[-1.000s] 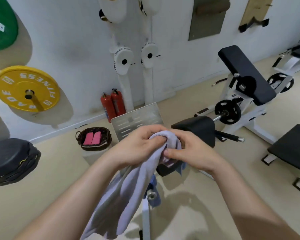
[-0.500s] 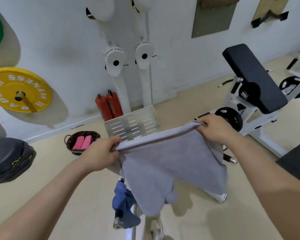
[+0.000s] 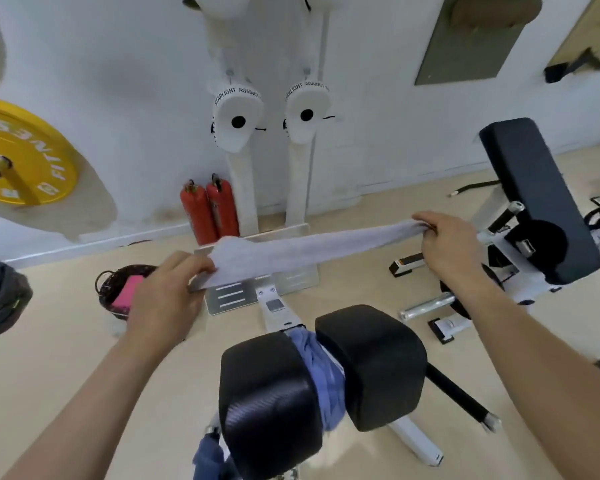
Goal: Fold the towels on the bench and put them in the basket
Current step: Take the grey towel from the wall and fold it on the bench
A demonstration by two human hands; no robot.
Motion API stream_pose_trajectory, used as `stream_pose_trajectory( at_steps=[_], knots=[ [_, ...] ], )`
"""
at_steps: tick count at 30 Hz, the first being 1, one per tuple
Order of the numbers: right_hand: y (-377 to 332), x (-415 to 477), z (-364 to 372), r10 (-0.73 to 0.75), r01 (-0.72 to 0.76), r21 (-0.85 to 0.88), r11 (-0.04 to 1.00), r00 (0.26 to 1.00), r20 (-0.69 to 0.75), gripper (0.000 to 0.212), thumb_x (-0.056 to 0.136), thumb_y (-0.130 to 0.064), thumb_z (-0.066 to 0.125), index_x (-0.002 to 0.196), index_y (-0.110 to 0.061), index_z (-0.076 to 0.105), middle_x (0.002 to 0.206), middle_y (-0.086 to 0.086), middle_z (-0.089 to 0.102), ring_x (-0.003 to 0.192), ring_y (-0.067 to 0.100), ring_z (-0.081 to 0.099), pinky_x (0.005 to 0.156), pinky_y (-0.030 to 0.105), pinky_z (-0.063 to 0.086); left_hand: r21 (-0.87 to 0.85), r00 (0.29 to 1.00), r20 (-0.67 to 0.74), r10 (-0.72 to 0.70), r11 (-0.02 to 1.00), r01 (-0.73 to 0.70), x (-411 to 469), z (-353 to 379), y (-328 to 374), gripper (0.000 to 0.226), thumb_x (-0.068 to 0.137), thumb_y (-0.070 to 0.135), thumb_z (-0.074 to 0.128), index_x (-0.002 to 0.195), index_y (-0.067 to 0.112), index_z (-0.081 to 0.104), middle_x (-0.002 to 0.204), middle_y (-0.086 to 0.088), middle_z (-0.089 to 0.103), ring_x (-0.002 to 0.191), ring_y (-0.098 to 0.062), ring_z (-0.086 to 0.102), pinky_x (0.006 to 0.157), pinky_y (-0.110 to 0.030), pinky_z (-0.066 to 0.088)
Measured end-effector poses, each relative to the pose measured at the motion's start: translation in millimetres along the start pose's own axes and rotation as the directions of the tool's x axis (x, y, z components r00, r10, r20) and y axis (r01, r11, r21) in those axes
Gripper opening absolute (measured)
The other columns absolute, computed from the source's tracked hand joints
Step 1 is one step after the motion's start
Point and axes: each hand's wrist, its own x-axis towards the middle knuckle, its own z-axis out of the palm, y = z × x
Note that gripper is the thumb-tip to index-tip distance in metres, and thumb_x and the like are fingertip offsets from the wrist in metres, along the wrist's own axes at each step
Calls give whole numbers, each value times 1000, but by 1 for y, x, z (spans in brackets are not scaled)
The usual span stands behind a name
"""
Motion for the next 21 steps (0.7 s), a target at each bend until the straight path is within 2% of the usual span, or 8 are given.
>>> stream_pose_trajectory(
  at_steps=[2, 4, 8, 13, 16, 17, 19, 21],
  knots=[
    [21, -10, 23, 35, -37, 28, 999, 995, 91, 37, 87, 5, 46, 119, -2, 65, 121, 17, 65, 116, 32, 57, 104, 36, 38, -11, 991, 130, 18, 1000, -16, -27, 26, -8, 47, 61, -5, 72, 95, 26, 63, 95, 4, 61, 77, -26, 62, 57, -34, 51],
    [47, -23, 48, 66, -63, -19, 998, 980, 188, 34, 86, 6, 47, 114, 0, 67, 117, 17, 67, 114, 32, 57, 101, 34, 37, 13, 960, 280, 0, 1000, -4, -58, 54, -13, 44, 65, 7, 65, 101, 33, 60, 95, 8, 58, 70, -27, 64, 51, -33, 51],
    [102, -55, 102, 145, -78, -165, 983, 886, 441, 32, 89, 2, 47, 114, 0, 67, 119, 18, 65, 113, 34, 55, 99, 35, 37, 108, 830, 549, -98, 993, 45, -112, 109, -19, 59, 68, 10, 69, 113, 44, 55, 90, 10, 49, 54, -23, 59, 44, -25, 40],
    [162, -94, 136, 156, -22, -230, 973, 797, 584, 35, 94, -5, 42, 121, -7, 63, 128, 11, 61, 119, 29, 53, 101, 31, 36, 166, 688, 700, -190, 981, 101, -154, 141, -11, 63, 81, 14, 40, 133, 49, 40, 101, 8, 46, 77, -23, 61, 62, -29, 41],
    [187, -100, 139, 57, 84, -203, 976, 796, 603, 42, 91, 1, 43, 127, -9, 61, 135, 5, 57, 127, 23, 50, 109, 31, 32, 176, 621, 743, -250, 968, 179, -166, 146, 4, 61, 81, 13, 43, 134, 43, 40, 115, 8, 48, 95, -21, 60, 71, -27, 41],
    [193, -100, 138, -6, 147, -190, 971, 806, 592, 42, 88, 3, 44, 124, -7, 64, 131, 6, 60, 124, 24, 54, 107, 33, 37, 180, 605, 751, -265, 963, 199, -167, 146, 10, 56, 82, 16, 44, 132, 42, 40, 116, 10, 49, 96, -20, 59, 75, -28, 44],
    [205, -103, 135, -140, 275, -172, 946, 824, 549, 40, 79, 0, 44, 107, -7, 72, 114, 7, 70, 105, 25, 67, 90, 38, 51, 209, 578, 763, -289, 957, 202, -167, 147, 24, 39, 86, 21, 46, 119, 41, 42, 111, 13, 50, 94, -17, 58, 79, -33, 48],
    [216, -108, 128, -241, 390, -179, 903, 806, 540, 43, 73, -10, 40, 97, -12, 75, 102, 2, 74, 92, 22, 70, 75, 37, 55, 283, 532, 769, -355, 935, 215, -166, 153, 36, 26, 86, 19, 47, 104, 37, 45, 104, 12, 53, 90, -15, 56, 80, -35, 49]
  ],
)
